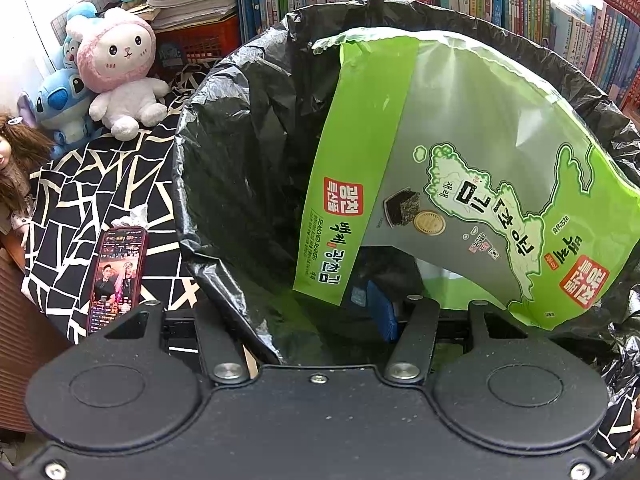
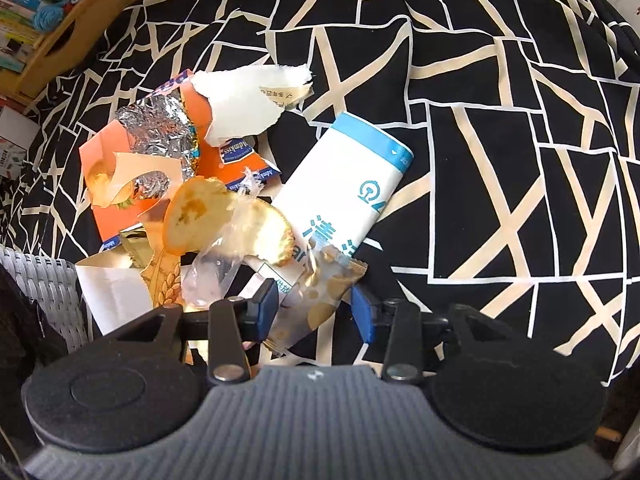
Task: Collect trash
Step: 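Close the right tool on the small clear-and-gold wrapper in the pile, then carry the wrapper with the right tool into the bin and release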
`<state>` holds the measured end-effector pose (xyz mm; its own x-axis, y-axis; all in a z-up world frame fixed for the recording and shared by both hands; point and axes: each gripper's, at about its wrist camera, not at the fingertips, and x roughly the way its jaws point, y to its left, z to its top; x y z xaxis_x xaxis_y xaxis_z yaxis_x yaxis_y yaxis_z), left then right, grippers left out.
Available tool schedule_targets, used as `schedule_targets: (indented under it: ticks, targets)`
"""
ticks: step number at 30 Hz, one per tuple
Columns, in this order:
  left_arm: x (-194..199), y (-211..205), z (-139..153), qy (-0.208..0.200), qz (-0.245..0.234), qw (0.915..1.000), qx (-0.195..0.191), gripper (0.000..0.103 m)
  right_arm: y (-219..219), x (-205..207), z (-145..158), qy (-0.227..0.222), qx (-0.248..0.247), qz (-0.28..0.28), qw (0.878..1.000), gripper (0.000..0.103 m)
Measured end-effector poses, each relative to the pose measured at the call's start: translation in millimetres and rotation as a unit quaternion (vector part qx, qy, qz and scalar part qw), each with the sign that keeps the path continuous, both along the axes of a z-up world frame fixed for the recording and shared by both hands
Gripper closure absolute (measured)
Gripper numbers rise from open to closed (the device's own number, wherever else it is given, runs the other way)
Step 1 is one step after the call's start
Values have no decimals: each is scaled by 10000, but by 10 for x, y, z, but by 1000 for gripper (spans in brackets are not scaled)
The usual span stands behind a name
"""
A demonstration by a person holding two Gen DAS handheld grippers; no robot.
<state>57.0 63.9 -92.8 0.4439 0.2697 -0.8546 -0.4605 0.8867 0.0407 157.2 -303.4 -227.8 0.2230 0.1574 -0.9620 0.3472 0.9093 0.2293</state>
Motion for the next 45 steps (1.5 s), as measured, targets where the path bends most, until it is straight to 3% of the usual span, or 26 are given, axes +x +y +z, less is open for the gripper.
schedule_targets:
  ticks: [1, 7, 25, 31, 38, 41, 45]
  targets:
    - [0, -1, 0, 0, -2, 10000, 1, 48, 1, -11, 16, -25, 4, -3, 10000, 63]
    - [-8, 0, 6, -8, -3, 10000, -11, 48, -60, -57, 136, -202, 124, -62, 9997, 77]
    - [-16, 29, 3, -65, 34, 9999, -82, 47, 83, -93, 1119, -1477, 728, 331, 9858, 82]
    - [-23, 35, 6, -88, 47, 9999, -106, 47, 295, -79, 1578, -2034, 1138, 652, 9703, 82]
    - [-32, 45, -1, -109, 55, 9998, -140, 47, 698, -73, 2145, -2710, 1716, 1254, 9388, 81]
    - [-32, 50, -1, -118, 59, 9998, -153, 47, 942, -53, 2292, -2860, 1875, 1614, 9258, 81]
    - [-31, 54, -1, -119, 66, 9998, -161, 47, 1283, 14, 2345, -2845, 1847, 2081, 9174, 81]
